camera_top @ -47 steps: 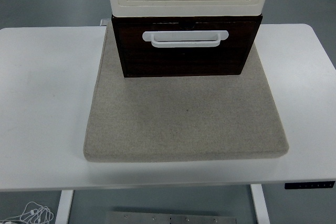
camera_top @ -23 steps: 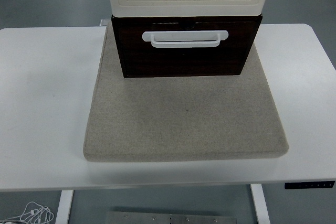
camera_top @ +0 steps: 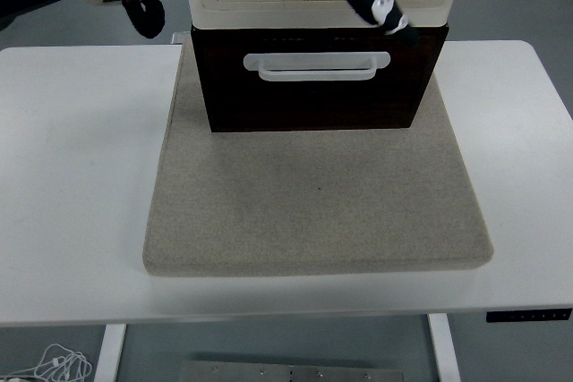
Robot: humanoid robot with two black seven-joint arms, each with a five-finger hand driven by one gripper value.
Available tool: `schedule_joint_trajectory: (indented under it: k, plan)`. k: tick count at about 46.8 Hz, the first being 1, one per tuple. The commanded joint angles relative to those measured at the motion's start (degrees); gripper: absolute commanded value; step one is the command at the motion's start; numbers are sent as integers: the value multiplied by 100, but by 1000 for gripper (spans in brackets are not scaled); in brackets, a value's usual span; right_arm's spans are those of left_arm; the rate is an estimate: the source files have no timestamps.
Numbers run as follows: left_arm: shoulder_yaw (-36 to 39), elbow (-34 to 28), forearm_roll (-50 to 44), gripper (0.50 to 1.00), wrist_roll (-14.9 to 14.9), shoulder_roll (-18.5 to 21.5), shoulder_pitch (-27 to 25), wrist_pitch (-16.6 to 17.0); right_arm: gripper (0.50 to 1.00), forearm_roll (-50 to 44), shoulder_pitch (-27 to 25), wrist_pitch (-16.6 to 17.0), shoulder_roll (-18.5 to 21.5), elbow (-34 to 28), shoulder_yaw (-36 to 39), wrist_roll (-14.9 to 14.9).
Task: Open the drawer under the combination cabinet
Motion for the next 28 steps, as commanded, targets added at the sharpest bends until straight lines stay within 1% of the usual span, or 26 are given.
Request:
schedule_joint_trajectory:
  k: [1, 4, 8, 12, 18, 22, 24, 28]
  plan:
    - [398, -67, 5, 1000, 41, 1, -216, -61, 926, 0, 0, 7, 0, 0, 0, 0]
    - [732, -67, 5, 1000, 32, 1, -444, -245, 926, 0, 0, -2, 0, 0, 0, 0]
    - [1145, -67, 5, 1000, 15, 1, -796, -614, 926, 0, 0, -2, 0, 0, 0, 0]
    - [1462, -14, 5, 1000, -3, 1, -1016, -790, 926, 0, 0, -2, 0, 0, 0, 0]
    - [2033, 56, 5, 1000, 41, -95, -1297, -817, 926, 0, 0, -2, 0, 0, 0, 0]
    - [2236, 56, -30, 1000, 120, -148, -1350, -817, 926, 0, 0, -2, 0, 0, 0, 0]
    - [2245, 74, -74, 1000, 242, -175, -1342, -808, 926, 0, 0, -2, 0, 0, 0, 0]
    - [2236, 179, -92, 1000, 594, -210, -1263, -791, 926, 0, 0, 7, 0, 0, 0, 0]
